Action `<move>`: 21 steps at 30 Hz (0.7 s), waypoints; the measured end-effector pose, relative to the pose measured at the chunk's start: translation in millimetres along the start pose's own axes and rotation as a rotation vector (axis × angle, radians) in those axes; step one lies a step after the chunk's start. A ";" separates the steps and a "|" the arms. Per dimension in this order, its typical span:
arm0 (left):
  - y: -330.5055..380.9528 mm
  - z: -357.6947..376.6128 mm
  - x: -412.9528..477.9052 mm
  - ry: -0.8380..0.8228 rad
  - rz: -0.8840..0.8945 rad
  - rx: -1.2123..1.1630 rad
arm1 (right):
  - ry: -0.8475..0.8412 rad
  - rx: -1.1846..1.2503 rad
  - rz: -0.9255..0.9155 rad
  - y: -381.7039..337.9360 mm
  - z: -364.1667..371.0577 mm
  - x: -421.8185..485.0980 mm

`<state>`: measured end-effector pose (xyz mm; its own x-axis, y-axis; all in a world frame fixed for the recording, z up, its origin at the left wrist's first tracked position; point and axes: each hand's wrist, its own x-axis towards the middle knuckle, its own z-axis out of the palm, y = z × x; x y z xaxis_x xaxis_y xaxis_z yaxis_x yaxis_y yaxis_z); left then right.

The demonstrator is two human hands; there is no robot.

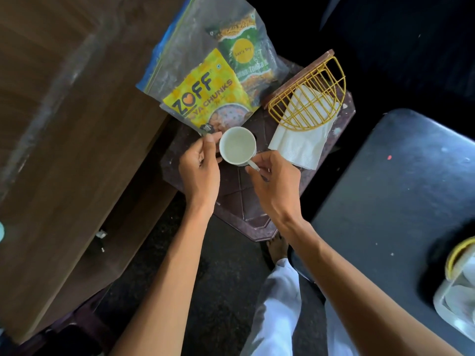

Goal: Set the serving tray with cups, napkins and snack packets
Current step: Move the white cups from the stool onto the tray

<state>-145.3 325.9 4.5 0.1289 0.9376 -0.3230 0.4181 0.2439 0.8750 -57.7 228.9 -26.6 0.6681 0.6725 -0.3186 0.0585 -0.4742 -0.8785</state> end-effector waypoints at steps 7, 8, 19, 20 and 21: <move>-1.3 -0.6 -12.7 -0.050 -0.038 -0.058 | 0.025 0.058 0.054 3.9 -20.4 -6.2; -0.7 0.6 -17.4 -0.061 -0.044 -0.064 | 0.038 0.058 0.055 4.7 -25.3 -9.4; 13.0 37.2 -105.1 -0.297 0.003 -0.026 | 0.113 0.095 0.010 32.9 -118.0 -64.5; 13.5 43.5 -114.2 -0.312 0.021 0.013 | 0.120 0.087 0.005 36.5 -129.4 -69.9; 13.7 50.0 -123.7 -0.326 0.043 0.049 | 0.127 0.078 0.000 40.5 -141.1 -75.7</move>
<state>-110.5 200.8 38.4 0.4252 0.8162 -0.3912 0.4479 0.1858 0.8746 -1.3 78.6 12.2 0.7566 0.5929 -0.2758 0.0033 -0.4252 -0.9051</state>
